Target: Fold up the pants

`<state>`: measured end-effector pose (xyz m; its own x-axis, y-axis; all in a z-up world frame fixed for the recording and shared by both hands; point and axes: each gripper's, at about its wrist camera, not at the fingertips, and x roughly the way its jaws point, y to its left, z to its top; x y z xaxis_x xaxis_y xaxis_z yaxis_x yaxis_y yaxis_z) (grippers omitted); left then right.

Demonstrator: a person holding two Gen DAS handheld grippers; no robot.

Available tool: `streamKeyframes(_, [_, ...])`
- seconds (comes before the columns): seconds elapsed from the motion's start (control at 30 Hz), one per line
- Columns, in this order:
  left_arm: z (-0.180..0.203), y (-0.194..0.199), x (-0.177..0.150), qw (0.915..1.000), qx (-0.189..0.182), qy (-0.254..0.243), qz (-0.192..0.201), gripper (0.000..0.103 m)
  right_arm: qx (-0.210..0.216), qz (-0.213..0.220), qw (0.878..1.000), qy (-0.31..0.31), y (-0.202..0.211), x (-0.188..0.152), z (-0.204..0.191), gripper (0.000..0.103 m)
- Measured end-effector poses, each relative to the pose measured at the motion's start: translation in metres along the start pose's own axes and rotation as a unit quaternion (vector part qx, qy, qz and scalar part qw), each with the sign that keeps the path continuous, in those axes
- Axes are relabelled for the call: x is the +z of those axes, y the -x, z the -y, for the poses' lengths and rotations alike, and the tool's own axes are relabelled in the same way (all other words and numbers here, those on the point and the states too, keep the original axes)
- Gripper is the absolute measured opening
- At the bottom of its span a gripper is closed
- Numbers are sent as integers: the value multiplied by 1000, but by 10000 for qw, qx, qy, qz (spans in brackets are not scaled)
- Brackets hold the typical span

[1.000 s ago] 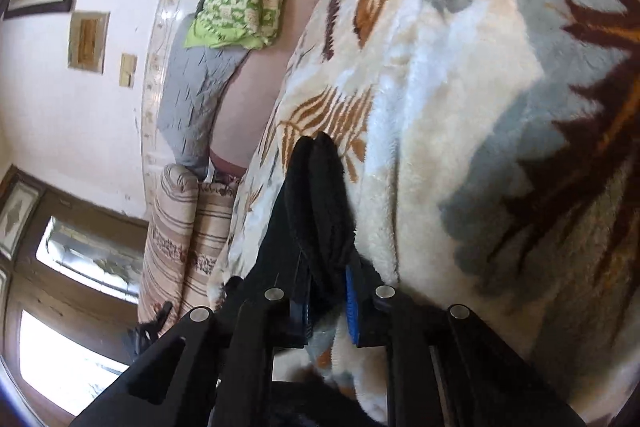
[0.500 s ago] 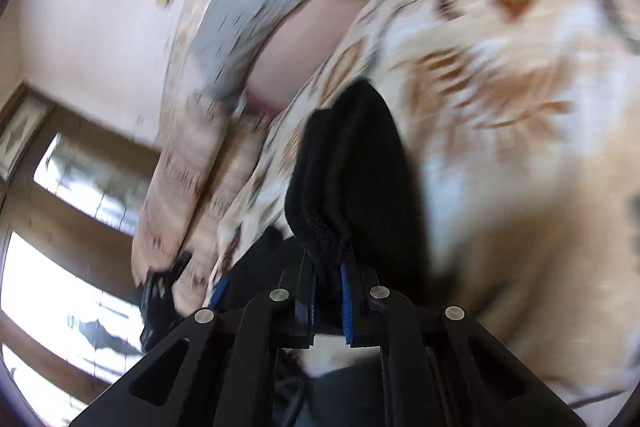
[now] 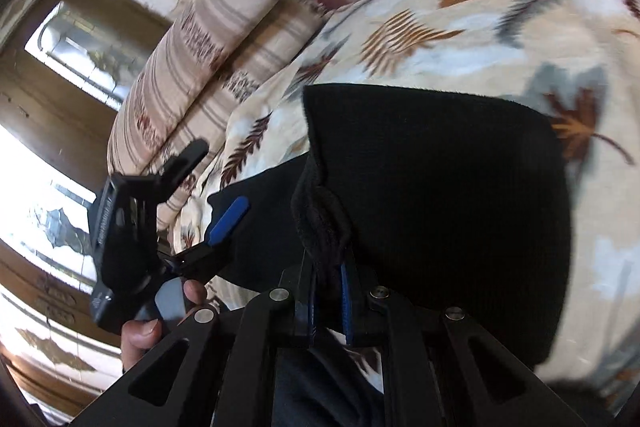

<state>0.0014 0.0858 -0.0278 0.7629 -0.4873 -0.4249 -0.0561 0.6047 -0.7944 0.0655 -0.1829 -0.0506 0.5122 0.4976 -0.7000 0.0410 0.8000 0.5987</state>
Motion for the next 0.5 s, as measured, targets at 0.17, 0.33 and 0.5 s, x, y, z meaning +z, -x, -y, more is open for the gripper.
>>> streamKeyframes(0.17, [0, 0, 0, 10000, 4, -15, -3, 89, -167, -202, 9996, 66, -27, -3, -1, 9])
streamKeyframes(0.33, [3, -4, 0, 9998, -121, -106, -111, 89, -242, -366, 9986, 306, -39, -11, -3, 10])
streamKeyframes(0.5, [15, -19, 0, 9912, -1070, -354, -688, 89, 12, -520, 9986, 84, -35, -12, -1, 18])
